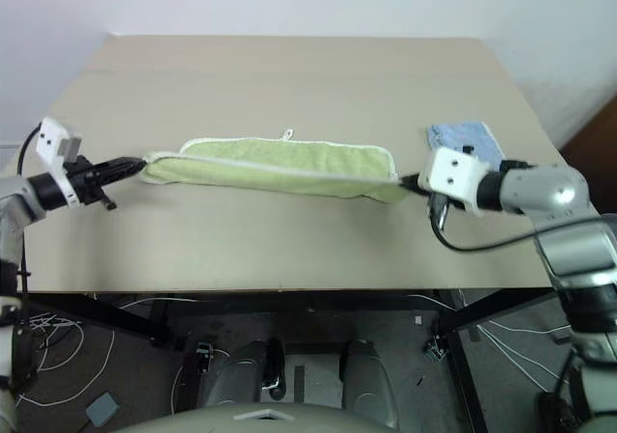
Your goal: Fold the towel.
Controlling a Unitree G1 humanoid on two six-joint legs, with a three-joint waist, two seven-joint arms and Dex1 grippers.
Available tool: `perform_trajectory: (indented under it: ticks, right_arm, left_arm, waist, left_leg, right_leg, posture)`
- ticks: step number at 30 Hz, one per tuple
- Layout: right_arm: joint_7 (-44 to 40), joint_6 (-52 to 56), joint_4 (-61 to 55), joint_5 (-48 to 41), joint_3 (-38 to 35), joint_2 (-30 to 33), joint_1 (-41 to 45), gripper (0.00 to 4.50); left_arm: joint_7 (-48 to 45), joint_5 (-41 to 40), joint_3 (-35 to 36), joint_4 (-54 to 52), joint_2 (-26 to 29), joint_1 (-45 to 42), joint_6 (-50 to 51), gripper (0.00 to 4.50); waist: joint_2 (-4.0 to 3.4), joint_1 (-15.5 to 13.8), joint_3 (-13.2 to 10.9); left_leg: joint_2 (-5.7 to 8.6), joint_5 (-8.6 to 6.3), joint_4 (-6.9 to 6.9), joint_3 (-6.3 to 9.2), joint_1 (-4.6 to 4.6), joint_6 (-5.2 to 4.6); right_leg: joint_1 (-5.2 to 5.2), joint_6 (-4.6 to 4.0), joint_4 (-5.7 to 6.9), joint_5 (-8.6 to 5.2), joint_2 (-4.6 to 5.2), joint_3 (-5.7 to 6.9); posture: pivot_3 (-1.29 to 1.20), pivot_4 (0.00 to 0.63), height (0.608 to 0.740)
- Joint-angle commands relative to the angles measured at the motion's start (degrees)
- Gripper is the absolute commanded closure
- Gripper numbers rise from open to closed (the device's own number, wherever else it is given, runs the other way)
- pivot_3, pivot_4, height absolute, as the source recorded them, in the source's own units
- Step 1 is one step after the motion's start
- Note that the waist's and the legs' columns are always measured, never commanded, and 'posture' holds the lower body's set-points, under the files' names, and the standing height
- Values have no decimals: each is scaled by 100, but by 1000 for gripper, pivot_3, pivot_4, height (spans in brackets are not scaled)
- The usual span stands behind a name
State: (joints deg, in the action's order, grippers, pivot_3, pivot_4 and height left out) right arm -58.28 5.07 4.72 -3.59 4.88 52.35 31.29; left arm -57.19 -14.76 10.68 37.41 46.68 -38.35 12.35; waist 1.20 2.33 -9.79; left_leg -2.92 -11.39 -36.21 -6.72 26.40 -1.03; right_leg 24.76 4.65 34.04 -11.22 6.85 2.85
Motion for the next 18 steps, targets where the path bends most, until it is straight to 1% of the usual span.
perform_trajectory:
  ticks: [1, 4, 6, 9, 14, 18]
  right_arm:
    - [278, -448, 1180, 588, 276, -236, 694, 4479]
    - [560, -784, 2172, 966, 506, -541, 1313, 4479]
    - [905, -1058, 2974, 1246, 666, -810, 1794, 4479]
    - [1318, -1464, 3904, 1570, 830, -1053, 2302, 4479]
    - [1749, -2065, 4754, 1869, 948, -1225, 2711, 4479]
    - [1826, -2354, 4934, 2000, 997, -1272, 2719, 4479]
  left_arm:
    - [610, 631, -302, 951, -140, -592, -777, 4500]
    - [974, 1065, -599, 1726, -275, -1049, -1297, 4500]
    - [1337, 1371, -800, 2243, -389, -1351, -1647, 4500]
    - [1703, 1629, -962, 2732, -523, -1676, -1988, 4500]
    - [2121, 1852, -1041, 3177, -640, -2025, -2275, 4500]
    - [2252, 1938, -1057, 3328, -703, -2117, -2339, 4500]
  waist:
    - [1, 6, 0]
    - [0, 13, 0]
    - [-1, 21, 0]
    - [-2, 13, -1]
    - [-3, -22, -2]
    - [-3, -39, -2]
  left_leg:
    - [-1, 8, -1, -6, 5, 11]
    - [-5, 52, 5, -7, 21, 33]
    - [-6, 113, 4, 1, 36, 29]
    - [-6, 121, 9, -5, 48, 16]
    - [-4, 134, 13, -7, 77, 36]
    - [-2, 121, 4, -6, 77, 15]
  right_leg:
    - [8, 8, 1, 4, 0, 10]
    - [19, 24, 15, -1, -13, 19]
    - [40, 70, 39, -28, -24, 19]
    - [53, 111, 42, -31, -27, 19]
    - [71, 123, 39, -37, -27, 27]
    - [66, 133, 40, -31, -23, 28]
  posture:
    - [0, 150, 740]
    - [0, 150, 740]
    - [0, 150, 740]
    - [0, 150, 740]
    - [0, 150, 740]
    - [0, 150, 740]
